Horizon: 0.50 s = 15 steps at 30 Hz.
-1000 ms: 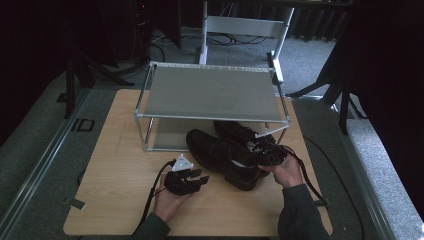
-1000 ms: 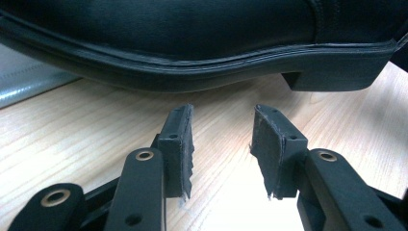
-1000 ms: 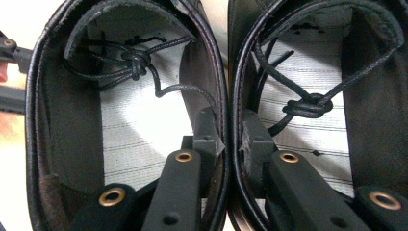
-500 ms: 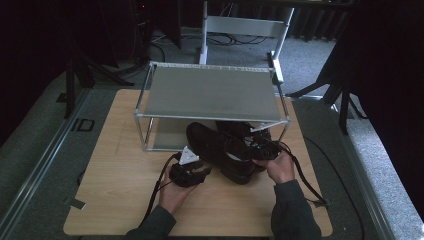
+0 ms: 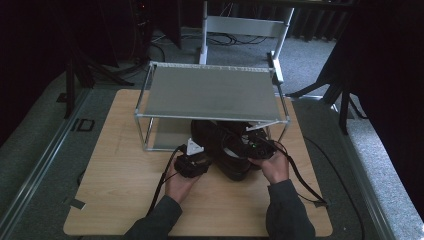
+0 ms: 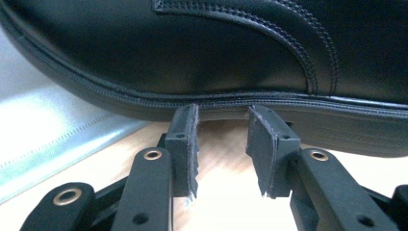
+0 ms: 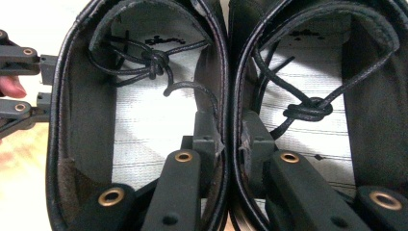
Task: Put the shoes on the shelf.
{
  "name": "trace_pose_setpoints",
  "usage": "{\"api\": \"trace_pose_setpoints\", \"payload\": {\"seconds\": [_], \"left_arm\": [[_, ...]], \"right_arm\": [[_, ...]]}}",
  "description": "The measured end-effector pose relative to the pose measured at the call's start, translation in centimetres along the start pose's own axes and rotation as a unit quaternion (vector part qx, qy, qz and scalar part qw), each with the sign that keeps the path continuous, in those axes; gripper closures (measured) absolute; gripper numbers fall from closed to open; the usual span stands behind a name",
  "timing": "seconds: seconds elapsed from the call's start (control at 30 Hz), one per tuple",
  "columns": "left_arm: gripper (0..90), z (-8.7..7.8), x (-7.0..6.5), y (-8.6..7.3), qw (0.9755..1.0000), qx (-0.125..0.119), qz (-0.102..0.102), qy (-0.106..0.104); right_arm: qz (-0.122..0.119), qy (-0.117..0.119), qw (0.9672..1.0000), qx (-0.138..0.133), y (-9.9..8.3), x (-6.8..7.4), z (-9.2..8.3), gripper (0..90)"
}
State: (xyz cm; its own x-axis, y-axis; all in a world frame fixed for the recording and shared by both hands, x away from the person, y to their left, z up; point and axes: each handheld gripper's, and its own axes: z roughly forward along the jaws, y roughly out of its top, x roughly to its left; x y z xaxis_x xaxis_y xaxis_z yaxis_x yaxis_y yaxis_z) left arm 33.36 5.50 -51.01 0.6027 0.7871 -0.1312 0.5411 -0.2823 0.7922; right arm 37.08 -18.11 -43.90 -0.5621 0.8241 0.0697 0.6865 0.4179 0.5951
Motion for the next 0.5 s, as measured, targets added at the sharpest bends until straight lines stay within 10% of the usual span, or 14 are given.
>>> {"api": "trace_pose_setpoints", "payload": {"seconds": [0.5], "left_arm": [[61.8,2.6,1.8,1.7,0.9987,0.002,-0.020,0.047]], "right_arm": [[0.070,-0.048,0.9959,-0.033,0.7,-0.2,2.2,80.4]]}}
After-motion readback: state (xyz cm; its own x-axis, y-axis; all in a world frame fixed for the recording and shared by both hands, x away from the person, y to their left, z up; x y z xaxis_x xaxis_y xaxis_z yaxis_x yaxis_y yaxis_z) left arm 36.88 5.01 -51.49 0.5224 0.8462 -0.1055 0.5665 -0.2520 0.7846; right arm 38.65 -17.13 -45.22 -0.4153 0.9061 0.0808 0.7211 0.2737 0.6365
